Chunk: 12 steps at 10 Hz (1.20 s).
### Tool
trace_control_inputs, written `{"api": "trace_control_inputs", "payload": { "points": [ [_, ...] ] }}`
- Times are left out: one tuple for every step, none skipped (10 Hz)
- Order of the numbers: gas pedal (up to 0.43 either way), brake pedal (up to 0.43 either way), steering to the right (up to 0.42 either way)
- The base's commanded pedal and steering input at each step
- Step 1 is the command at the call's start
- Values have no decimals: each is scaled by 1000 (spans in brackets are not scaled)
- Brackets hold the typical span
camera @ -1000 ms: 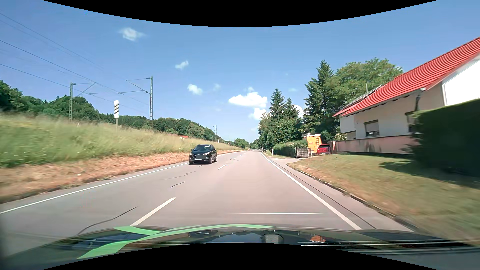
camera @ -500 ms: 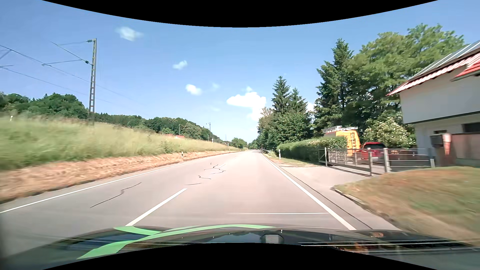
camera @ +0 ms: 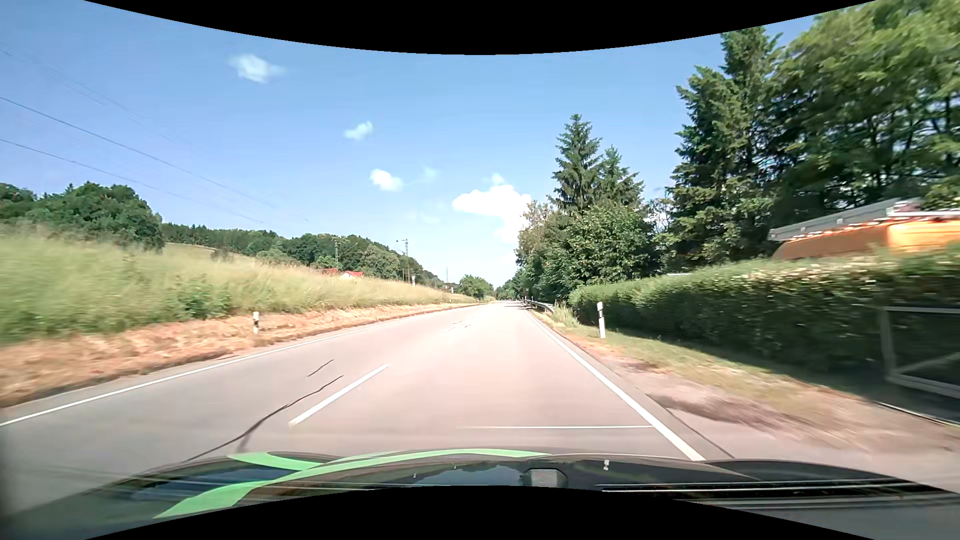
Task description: Follow the waypoints while adhering to traffic rules and regulations
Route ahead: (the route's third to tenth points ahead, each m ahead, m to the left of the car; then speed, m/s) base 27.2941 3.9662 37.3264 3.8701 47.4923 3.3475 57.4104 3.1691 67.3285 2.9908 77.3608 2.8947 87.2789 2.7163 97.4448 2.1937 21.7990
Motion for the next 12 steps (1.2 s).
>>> {"api": "trace_control_inputs", "payload": {
  "points": [
    [280, 0, -1],
    [287, 0, -1],
    [287, 0, -1],
    [287, 0, -1],
    [268, 0, -1],
    [268, 0, -1],
    [268, 0, -1],
    [280, 0, -1],
    [280, 0, -1],
    [280, 0, -1],
    [280, 0, -1],
    [280, 0, -1]
  ]
}}
